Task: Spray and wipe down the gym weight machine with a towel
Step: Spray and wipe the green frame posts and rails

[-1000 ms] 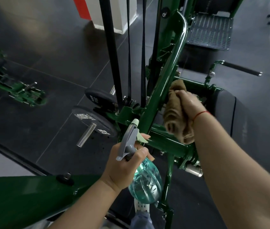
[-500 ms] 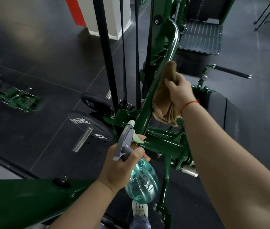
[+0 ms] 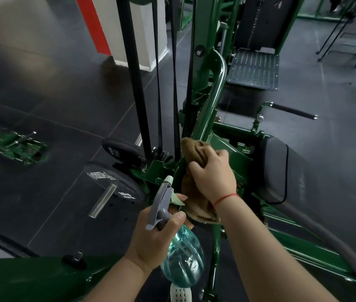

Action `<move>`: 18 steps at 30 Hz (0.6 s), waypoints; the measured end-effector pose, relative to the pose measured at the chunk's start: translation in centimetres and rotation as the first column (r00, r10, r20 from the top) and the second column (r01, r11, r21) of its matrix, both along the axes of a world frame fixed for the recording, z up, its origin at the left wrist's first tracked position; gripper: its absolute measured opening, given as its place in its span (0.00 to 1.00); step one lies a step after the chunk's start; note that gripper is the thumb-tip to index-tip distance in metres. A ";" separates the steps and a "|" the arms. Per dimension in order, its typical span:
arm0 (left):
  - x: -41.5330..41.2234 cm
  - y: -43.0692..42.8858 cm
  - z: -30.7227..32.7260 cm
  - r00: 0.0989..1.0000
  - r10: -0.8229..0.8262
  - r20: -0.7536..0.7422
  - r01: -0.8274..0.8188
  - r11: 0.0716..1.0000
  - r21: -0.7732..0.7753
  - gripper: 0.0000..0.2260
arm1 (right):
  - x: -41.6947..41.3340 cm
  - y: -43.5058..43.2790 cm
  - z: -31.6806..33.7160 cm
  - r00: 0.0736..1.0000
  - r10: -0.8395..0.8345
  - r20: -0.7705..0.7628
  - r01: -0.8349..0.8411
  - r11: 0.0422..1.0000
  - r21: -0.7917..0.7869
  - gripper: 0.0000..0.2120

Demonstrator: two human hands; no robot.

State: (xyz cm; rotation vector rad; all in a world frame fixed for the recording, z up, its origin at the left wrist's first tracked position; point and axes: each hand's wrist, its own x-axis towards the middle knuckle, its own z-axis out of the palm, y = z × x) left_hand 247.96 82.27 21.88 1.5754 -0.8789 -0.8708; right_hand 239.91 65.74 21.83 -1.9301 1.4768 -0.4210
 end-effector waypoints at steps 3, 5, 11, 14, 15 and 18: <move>-0.1 0.0 0.0 0.999 -0.031 0.019 0.031 1.000 -0.004 0.28 | -1.0 0.7 -1.0 0.967 -0.097 0.235 0.057 0.984 0.171 0.07; -0.1 -0.1 0.3 0.999 -0.036 0.022 0.036 0.999 0.007 0.23 | -1.2 0.2 -1.3 0.903 -0.226 0.365 0.130 0.954 0.271 0.02; 0.1 -0.1 0.1 0.997 -0.060 0.038 0.061 0.998 -0.025 0.19 | -0.3 1.0 -3.0 0.733 -0.413 0.541 0.143 0.871 0.471 0.10; 0.1 -0.1 0.1 0.994 -0.080 0.072 0.083 0.996 -0.041 0.17 | -1.1 1.4 -3.8 0.692 -0.488 0.533 0.091 0.791 0.606 0.11; 0.1 -0.1 0.1 0.994 -0.085 0.071 0.088 0.995 -0.044 0.17 | -1.6 1.4 -3.9 0.710 -0.496 0.499 0.070 0.755 0.652 0.12; 0.3 -0.1 0.0 0.992 -0.104 0.069 0.105 0.994 -0.011 0.19 | -3.2 1.1 -4.7 0.741 -0.569 0.357 0.069 0.592 0.803 0.12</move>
